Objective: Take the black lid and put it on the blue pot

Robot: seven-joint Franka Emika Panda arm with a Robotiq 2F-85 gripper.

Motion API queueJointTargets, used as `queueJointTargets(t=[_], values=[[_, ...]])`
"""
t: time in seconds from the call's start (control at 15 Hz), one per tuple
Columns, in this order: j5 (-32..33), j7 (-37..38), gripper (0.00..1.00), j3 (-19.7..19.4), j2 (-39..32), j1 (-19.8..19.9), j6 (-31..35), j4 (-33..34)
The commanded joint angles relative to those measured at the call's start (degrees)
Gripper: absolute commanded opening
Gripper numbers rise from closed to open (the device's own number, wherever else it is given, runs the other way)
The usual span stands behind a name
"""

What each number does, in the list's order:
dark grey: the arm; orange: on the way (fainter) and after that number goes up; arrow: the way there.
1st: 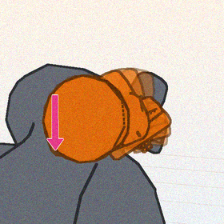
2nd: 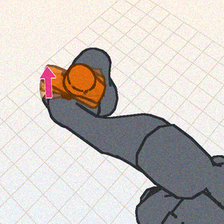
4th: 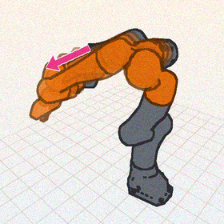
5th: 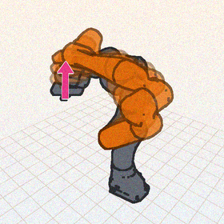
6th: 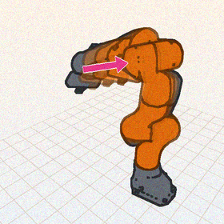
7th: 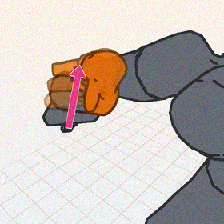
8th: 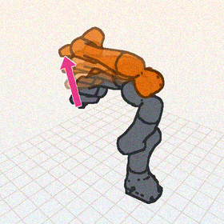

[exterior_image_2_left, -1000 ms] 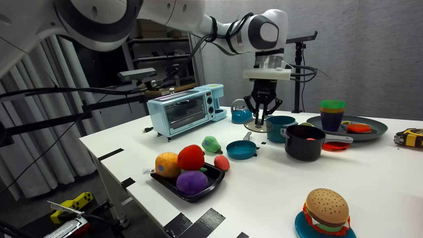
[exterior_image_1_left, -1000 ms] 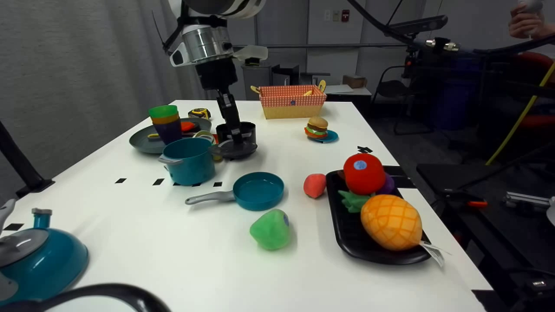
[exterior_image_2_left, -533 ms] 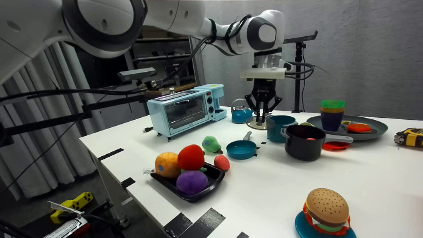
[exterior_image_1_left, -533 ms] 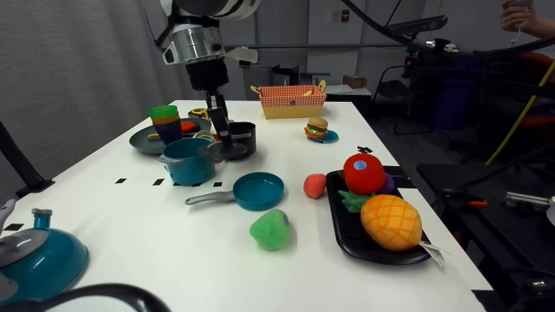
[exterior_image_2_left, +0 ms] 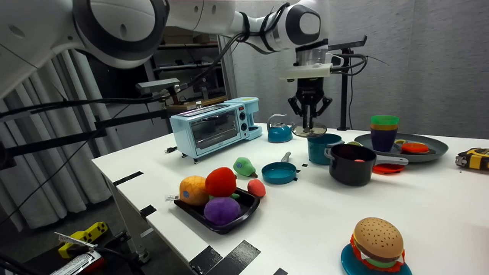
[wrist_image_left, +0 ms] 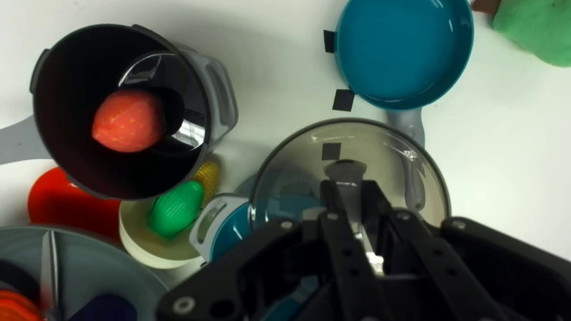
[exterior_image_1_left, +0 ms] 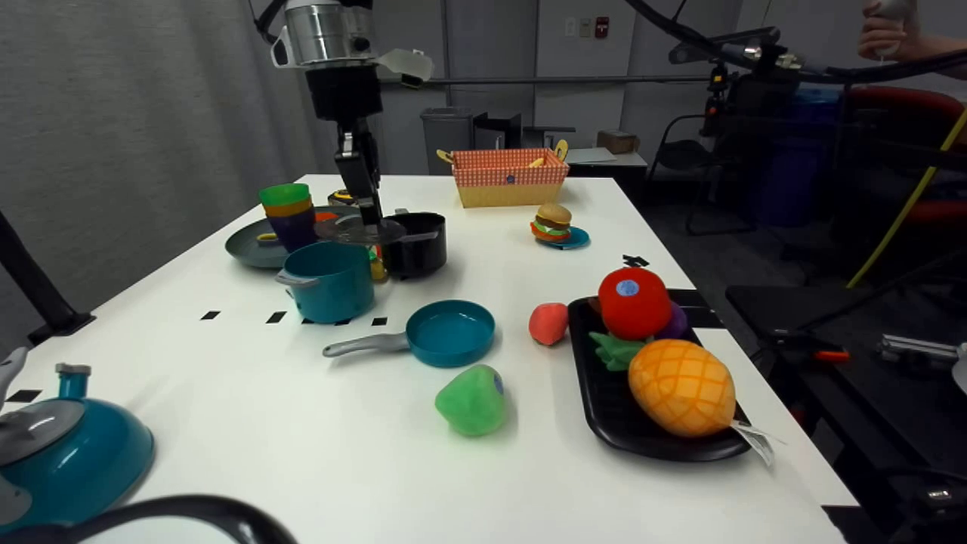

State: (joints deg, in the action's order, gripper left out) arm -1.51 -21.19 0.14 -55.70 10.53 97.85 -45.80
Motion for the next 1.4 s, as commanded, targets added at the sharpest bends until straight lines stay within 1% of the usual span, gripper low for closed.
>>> queueJointTargets(t=[0.0,0.27,0.4,0.8,1.33], values=[[0.51,5.18,0.04,-1.43,-3.51,-0.45,3.01,5.71],[0.36,10.91,0.04,-2.14,-5.82,-0.61,8.43,7.35],[0.51,12.49,0.04,-2.45,-6.51,-0.30,9.16,8.37],[0.24,15.21,0.04,-3.25,-9.11,-0.03,8.87,10.24],[0.73,16.30,0.04,-3.39,-12.02,-1.20,8.34,13.05]])
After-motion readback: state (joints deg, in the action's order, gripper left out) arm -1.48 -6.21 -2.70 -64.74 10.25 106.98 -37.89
